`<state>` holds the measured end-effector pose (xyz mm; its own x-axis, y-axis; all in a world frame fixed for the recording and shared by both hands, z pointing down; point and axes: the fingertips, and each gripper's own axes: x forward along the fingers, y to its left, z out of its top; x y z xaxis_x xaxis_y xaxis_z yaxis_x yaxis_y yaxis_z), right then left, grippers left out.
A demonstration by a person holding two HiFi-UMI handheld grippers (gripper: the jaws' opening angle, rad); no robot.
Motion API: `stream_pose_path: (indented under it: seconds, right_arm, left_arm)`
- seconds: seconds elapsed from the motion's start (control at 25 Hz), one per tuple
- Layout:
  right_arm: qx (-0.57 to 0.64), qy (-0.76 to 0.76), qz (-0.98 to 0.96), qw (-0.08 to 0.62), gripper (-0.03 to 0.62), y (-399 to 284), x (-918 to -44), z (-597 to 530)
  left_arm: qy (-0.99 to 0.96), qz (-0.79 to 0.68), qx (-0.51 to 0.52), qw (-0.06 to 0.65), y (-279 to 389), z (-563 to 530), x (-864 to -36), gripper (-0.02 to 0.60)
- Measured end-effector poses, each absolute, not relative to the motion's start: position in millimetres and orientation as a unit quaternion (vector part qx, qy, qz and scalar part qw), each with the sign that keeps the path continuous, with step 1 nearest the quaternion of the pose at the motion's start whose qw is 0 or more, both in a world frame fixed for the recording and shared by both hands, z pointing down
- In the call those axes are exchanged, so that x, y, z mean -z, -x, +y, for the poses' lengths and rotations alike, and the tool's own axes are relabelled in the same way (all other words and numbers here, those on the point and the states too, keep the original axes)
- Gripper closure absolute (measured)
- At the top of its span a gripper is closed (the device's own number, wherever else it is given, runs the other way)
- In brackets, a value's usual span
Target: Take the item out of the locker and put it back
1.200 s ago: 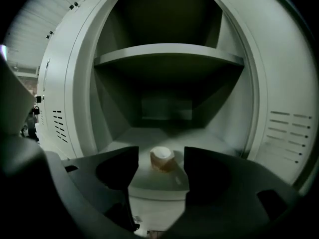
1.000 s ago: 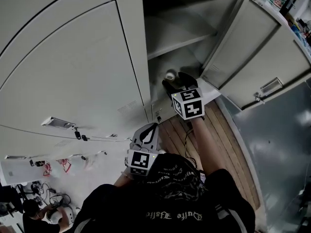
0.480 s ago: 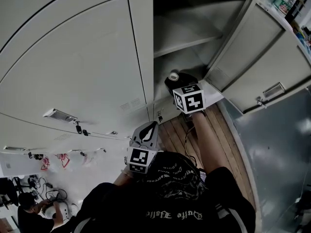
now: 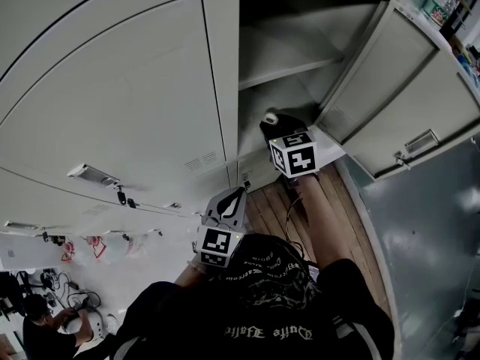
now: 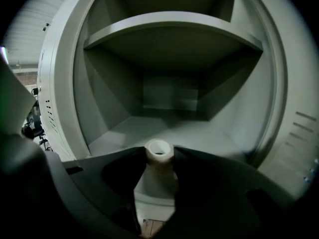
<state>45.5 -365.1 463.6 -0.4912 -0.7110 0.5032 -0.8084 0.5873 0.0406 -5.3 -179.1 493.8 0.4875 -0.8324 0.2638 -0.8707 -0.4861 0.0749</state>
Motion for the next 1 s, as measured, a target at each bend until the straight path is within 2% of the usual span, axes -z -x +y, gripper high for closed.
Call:
stream_pose_path:
  seconds: [0.28, 0.56, 1.0]
  right_arm:
    - [-0.082, -0.452, -0.859, 0.225, 0.419, -57, -444, -352]
    - [-0.047, -0.442, -0.859, 0.254, 0.419, -68, -445, -321]
    - [-0.045, -0.429, -0.874, 0.222, 0.419, -75, -400, -287]
  left_arm:
    - [-0.850, -0.507, -0.095, 0.107, 13, -182, -498, 0.574]
    - [-0.847, -0.513, -0.093, 0.109, 17, -184, -497, 0.574]
    - [-0.846, -0.514, -0.070, 0.125, 18, -190, -491, 0.574]
